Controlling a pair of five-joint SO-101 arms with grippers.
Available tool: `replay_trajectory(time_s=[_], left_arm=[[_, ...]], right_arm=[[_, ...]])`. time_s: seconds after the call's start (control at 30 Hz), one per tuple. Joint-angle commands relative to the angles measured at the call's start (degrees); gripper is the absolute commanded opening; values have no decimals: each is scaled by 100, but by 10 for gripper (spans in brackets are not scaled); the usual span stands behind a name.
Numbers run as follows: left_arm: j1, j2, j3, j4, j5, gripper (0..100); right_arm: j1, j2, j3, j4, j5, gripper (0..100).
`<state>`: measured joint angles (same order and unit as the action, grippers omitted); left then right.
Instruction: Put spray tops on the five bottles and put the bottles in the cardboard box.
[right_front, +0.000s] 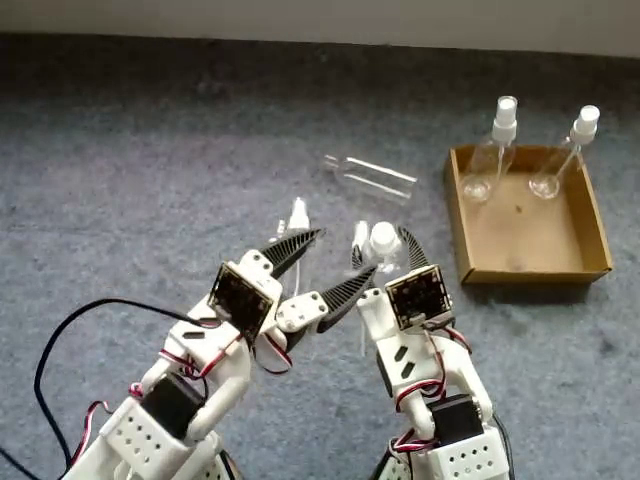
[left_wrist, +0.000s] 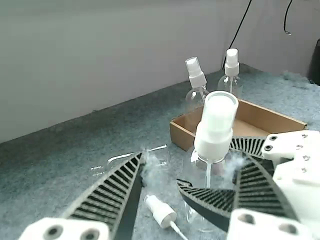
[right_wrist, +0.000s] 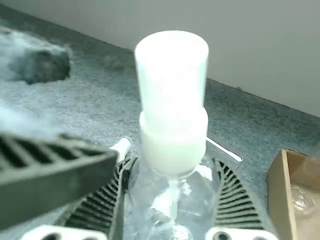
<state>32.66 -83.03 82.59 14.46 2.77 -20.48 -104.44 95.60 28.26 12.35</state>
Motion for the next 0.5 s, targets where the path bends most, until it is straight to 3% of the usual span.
replay_trajectory(time_s=[0.0,0.13,0.27,0.43,0.47], left_arm=[[-75,-1631,-444,2022,-26,224],[-462,-2273,-497,2787,26,223],[-1174,-1947,-760,3051,844,213],[-1807,-1938,-971,3481,1099,0],[-1903,-1938,-945,3525,1099,7]], right_arm=[[92,-84,268,-22,18,127],[92,-84,277,-22,18,127],[101,-84,286,13,18,127],[760,-75,215,409,9,127],[892,-84,92,453,9,127]])
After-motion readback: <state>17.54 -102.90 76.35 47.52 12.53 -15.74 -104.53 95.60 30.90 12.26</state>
